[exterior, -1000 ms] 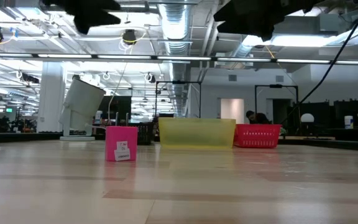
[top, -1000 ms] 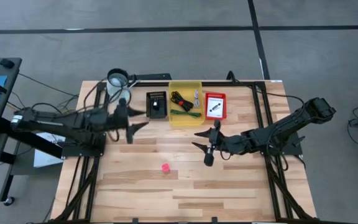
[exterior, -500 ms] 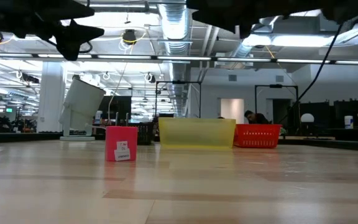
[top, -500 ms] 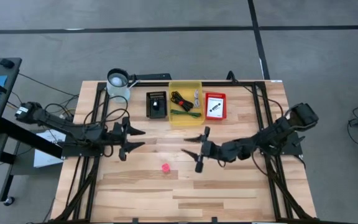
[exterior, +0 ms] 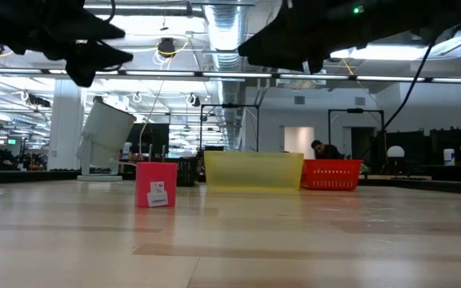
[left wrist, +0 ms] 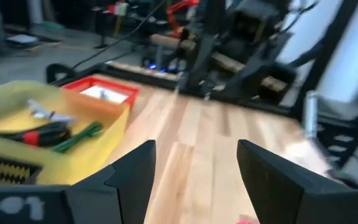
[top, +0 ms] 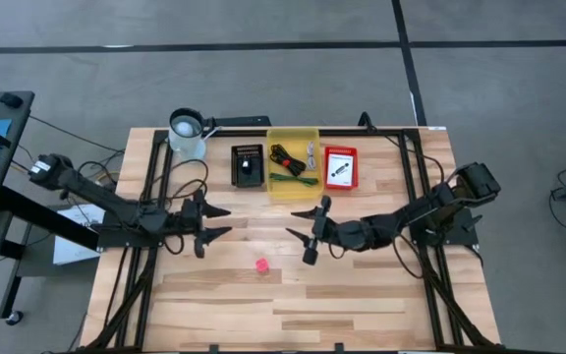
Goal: Pick and place items into bin
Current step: Put the pink charger adapter into the black bin
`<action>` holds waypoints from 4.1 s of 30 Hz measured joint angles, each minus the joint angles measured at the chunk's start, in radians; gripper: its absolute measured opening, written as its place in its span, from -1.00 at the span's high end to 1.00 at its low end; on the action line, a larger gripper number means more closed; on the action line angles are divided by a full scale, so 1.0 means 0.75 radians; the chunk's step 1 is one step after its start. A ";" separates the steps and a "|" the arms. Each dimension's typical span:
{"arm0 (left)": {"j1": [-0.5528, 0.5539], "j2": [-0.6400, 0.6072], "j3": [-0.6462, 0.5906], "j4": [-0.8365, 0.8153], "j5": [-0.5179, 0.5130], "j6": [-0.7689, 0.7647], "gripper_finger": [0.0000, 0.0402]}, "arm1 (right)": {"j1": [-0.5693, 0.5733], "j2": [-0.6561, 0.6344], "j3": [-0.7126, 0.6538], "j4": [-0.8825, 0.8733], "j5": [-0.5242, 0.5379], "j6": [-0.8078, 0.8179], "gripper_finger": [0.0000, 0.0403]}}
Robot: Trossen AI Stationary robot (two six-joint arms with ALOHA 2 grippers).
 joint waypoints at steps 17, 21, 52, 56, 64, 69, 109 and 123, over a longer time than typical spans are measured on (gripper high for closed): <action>-0.245 0.925 0.167 0.551 -0.422 -0.156 -0.07 | 0.024 0.000 0.000 -0.010 0.002 0.001 -0.16; -0.252 1.114 0.288 0.555 -0.549 -0.146 -0.07 | 0.026 0.000 0.000 -0.011 0.001 0.001 -0.16; -0.387 1.370 0.492 0.489 -0.801 -0.310 -0.07 | 0.000 -0.085 0.002 -0.122 0.001 -0.061 -0.16; -0.387 1.464 0.566 0.475 -0.841 -0.287 -0.07 | 0.000 -0.085 0.002 -0.163 0.001 -0.061 -0.16; -0.384 1.644 0.654 0.471 -0.887 -0.299 -0.07 | -0.004 -0.085 0.002 -0.161 0.001 -0.095 -0.16; -0.384 1.729 0.704 0.472 -0.906 -0.304 -0.07 | -0.004 -0.085 0.002 -0.161 0.001 -0.095 -0.16; -0.373 1.747 0.719 0.223 -0.747 -0.578 -0.07 | 0.000 -0.085 0.002 -0.161 -0.003 -0.085 -0.16; -0.343 1.747 0.719 0.214 -0.695 -0.591 -0.07 | 0.000 -0.085 0.002 -0.170 -0.005 -0.083 -0.16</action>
